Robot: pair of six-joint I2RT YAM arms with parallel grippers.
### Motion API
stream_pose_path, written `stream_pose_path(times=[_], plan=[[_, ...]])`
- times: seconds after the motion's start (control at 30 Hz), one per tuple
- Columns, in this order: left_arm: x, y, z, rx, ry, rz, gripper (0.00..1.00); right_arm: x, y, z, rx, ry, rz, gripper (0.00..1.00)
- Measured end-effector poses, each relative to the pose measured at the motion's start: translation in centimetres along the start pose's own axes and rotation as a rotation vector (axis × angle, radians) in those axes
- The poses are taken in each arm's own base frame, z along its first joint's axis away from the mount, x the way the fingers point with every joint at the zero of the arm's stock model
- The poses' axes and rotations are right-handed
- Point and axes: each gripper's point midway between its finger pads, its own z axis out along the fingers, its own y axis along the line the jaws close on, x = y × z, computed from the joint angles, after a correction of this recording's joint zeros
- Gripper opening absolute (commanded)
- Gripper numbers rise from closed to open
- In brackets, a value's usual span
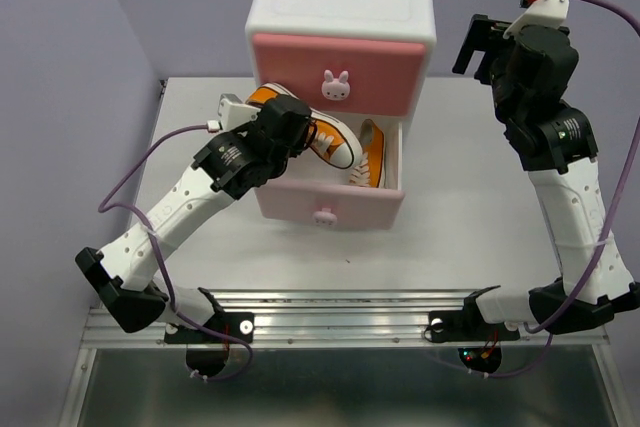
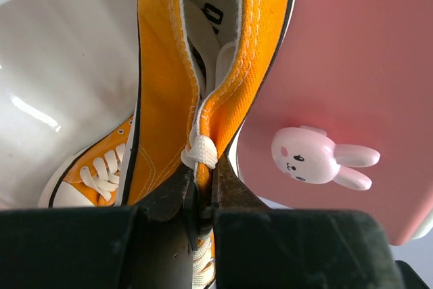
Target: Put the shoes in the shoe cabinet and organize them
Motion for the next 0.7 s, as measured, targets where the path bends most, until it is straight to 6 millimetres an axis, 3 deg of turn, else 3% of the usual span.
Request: stream_pose_path(times=[0.4,0.57,0.7], plan=[[2.0,1.4,1.8,-0.036,0.0,-0.036,0.0,0.6,-0.1,0.2,-0.001,0.013,-0.051,1.0],[4.2,3.4,2.9,-0.087,0.02,-0.024,0.0,0.6,-0.1,0.2,-0.01,0.014,-0.084,1.0],[6.2,6.2,3.3,-0.146,0.071,0.005,0.0,1.3,0.1,0.4,-0.014,0.029,-0.106,1.0]])
